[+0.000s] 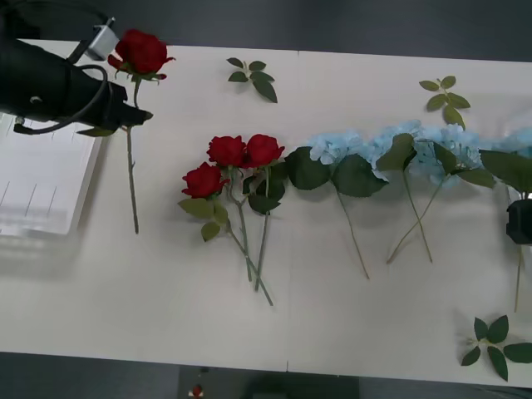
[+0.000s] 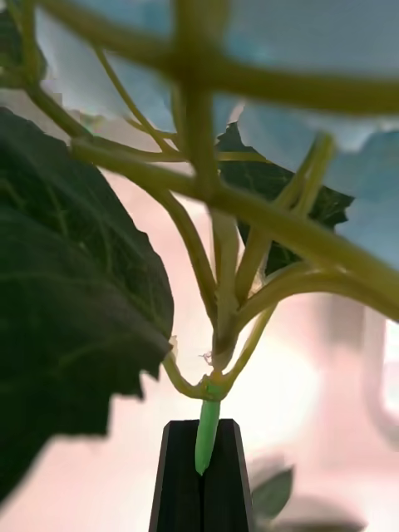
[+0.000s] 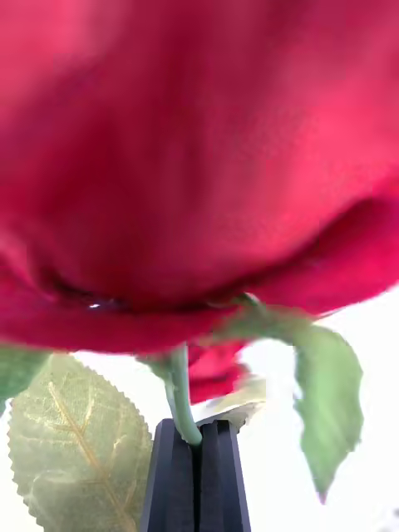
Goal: Put the red flowers into the right box and the blue flowers into the left box
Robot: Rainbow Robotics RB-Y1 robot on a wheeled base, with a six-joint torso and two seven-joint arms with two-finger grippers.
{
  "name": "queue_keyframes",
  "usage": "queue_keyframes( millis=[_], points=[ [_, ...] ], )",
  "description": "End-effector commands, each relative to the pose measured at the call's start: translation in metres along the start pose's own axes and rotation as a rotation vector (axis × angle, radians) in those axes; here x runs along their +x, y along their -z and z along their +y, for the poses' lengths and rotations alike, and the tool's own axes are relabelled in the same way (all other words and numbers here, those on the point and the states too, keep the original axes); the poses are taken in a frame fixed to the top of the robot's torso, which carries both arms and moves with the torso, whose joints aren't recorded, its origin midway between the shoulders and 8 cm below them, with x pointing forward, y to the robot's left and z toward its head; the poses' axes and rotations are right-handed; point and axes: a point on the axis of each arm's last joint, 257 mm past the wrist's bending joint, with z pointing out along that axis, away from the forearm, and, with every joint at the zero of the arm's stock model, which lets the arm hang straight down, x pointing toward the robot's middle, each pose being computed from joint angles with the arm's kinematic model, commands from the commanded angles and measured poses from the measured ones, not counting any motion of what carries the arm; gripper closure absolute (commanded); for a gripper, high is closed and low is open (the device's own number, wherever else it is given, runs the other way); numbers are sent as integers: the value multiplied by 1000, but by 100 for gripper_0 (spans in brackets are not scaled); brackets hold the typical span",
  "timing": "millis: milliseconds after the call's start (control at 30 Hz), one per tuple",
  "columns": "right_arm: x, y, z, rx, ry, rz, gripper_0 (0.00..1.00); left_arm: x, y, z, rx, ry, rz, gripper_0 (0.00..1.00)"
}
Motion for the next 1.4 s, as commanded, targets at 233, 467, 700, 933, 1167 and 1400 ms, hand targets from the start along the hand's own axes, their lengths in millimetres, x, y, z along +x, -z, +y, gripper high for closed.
queue_keyframes(
  millis=[233,467,700,933,1167,1400],
  points=[
    [13,-39,-7,60,126,10,11,-47,4,-115,404,-12,-173,100],
    [5,-31,9,7,122,4,10,-61,6,-149,543,-41,-288,100],
    [-8,6,26,-66,117,12,10,-64,5,-177,643,-101,-372,100],
    [-26,53,53,-241,192,-56,10,-60,-7,-201,691,-186,-405,100],
    [-49,81,87,-346,467,-165,10,-58,-22,-221,713,-198,-386,100],
    [-36,95,180,-626,601,-235,10,-78,-49,-248,696,-203,-426,100]
  ],
)
